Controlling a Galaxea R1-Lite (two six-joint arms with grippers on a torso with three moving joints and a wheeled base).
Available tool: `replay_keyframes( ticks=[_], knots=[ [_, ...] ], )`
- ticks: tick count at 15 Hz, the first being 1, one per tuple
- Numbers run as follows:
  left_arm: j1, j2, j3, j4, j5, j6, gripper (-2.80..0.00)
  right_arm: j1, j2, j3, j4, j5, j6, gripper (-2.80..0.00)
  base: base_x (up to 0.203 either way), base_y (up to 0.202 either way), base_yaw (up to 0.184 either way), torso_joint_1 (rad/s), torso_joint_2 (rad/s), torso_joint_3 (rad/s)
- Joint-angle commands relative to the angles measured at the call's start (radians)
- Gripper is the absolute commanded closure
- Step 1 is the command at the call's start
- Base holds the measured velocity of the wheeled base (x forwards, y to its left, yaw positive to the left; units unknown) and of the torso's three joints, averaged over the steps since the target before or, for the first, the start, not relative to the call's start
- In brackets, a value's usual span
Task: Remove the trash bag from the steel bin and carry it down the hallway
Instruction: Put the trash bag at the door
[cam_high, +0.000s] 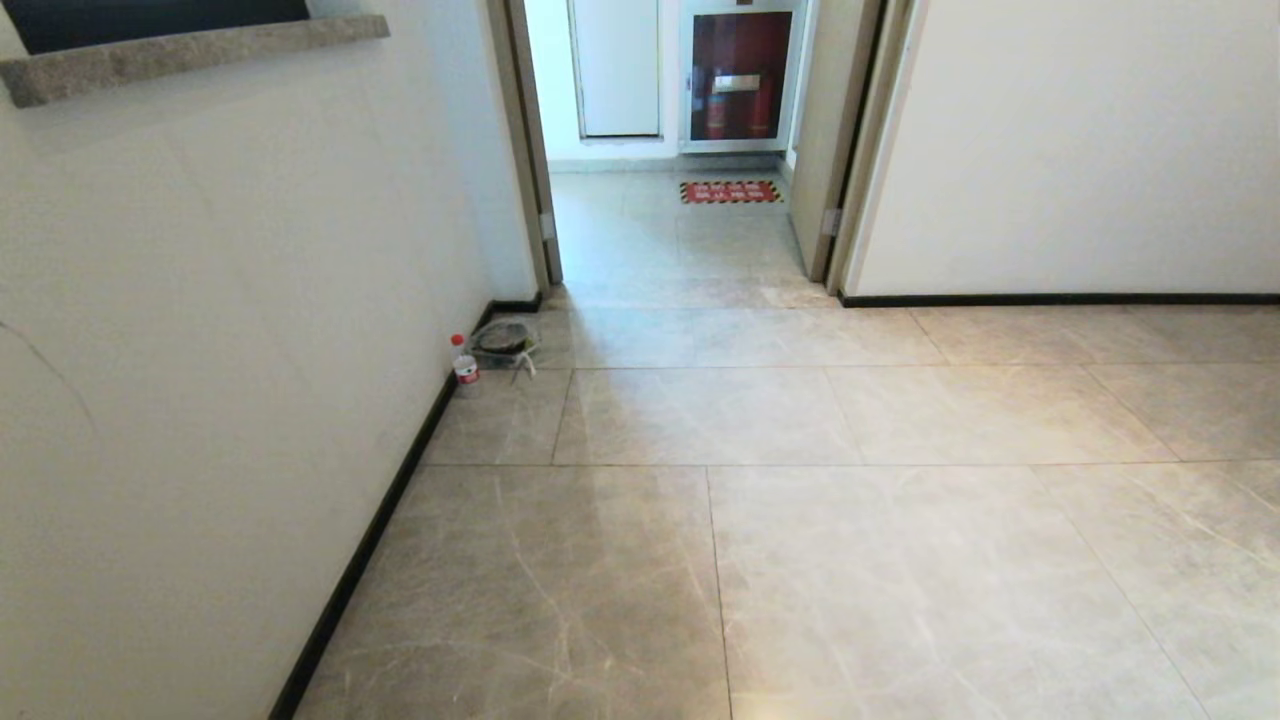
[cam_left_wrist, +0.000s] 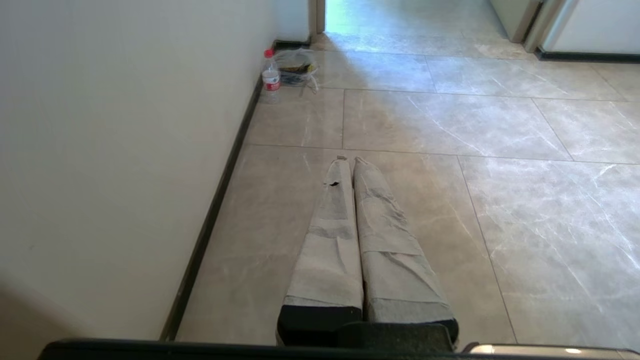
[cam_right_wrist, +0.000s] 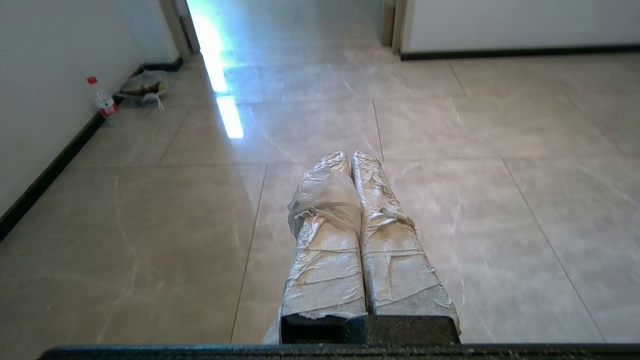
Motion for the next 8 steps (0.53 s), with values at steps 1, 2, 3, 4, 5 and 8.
replay_keyframes(
  ticks=[1,2,3,4,5,8],
  knots=[
    [0.000,0.000,0.002,0.000,0.000,0.000,0.00,0.000,0.000,0.031,0.001,0.000,0.000,0.00,0.193,0.000,-0.001,0.006,0.00,0.002],
    [0.000,0.000,0.002,0.000,0.000,0.000,0.00,0.000,0.000,0.031,0.001,0.000,0.000,0.00,0.189,0.000,0.002,-0.002,0.00,0.002],
    [0.000,0.000,0.002,0.000,0.000,0.000,0.00,0.000,0.000,0.031,0.001,0.000,0.000,0.00,0.195,0.000,0.000,-0.002,0.01,0.007],
    [0.000,0.000,0.002,0.000,0.000,0.000,0.00,0.000,0.000,0.031,0.001,0.000,0.000,0.00,0.185,0.000,-0.003,0.002,0.00,0.002],
    [0.000,0.000,0.002,0.000,0.000,0.000,0.00,0.000,0.000,0.031,0.001,0.000,0.000,0.00,0.147,0.000,0.001,0.001,0.01,-0.001],
    [0.000,0.000,0.002,0.000,0.000,-0.004,0.00,0.000,0.000,0.031,0.001,-0.001,0.000,0.00,0.023,0.000,0.001,0.001,0.00,0.002]
  ],
)
